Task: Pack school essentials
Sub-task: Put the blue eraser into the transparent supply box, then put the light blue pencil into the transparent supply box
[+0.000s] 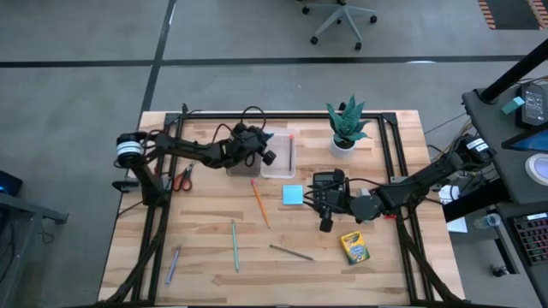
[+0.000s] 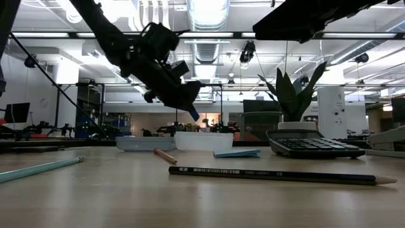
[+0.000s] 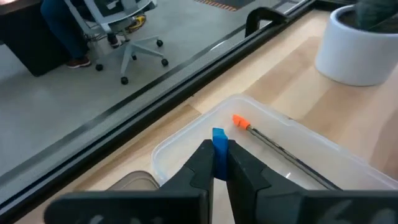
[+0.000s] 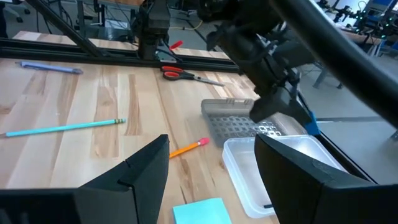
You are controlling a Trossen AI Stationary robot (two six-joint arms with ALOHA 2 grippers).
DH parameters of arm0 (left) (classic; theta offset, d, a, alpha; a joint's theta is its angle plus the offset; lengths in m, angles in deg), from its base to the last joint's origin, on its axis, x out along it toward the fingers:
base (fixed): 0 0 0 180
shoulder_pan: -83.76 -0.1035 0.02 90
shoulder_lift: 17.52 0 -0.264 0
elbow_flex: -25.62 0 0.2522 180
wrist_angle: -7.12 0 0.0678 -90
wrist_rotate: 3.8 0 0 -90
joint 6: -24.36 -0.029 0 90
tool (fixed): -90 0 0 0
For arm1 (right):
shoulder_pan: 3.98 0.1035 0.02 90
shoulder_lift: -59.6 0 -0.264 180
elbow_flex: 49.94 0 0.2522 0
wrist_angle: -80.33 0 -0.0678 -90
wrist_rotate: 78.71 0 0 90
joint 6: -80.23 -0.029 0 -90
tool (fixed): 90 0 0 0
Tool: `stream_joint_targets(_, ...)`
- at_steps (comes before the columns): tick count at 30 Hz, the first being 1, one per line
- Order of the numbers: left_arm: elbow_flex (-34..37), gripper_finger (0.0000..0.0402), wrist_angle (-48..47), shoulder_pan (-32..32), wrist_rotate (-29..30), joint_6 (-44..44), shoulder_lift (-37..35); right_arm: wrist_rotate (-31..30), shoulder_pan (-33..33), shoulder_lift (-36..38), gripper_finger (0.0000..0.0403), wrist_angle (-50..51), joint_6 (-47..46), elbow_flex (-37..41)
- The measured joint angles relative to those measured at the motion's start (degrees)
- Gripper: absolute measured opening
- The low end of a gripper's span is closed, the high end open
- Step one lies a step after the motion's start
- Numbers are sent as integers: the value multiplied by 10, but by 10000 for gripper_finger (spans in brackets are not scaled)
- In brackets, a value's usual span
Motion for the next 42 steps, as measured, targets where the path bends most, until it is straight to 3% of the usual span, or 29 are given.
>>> stream_joint_targets(10, -54, 60, -6, -4, -2, 14, 64, 0, 0, 0, 226, 9, -5, 0)
stream_joint_targets(16, -55, 84, -24, -4, -10, 15, 57, 0, 0, 0, 226, 11, -7, 0)
stream_joint_targets(24, -55, 87, -29, 25, -13, 10, 21, 1, 0, 0, 226, 43, -41, 1)
stream_joint_targets(33, -53, 87, -87, 130, -13, 14, -55, 11, 2, 0, 226, 67, -91, 6)
stream_joint_targets(42, -49, 87, -109, 273, -14, 26, -70, 11, 15, 0, 226, 65, -95, 8)
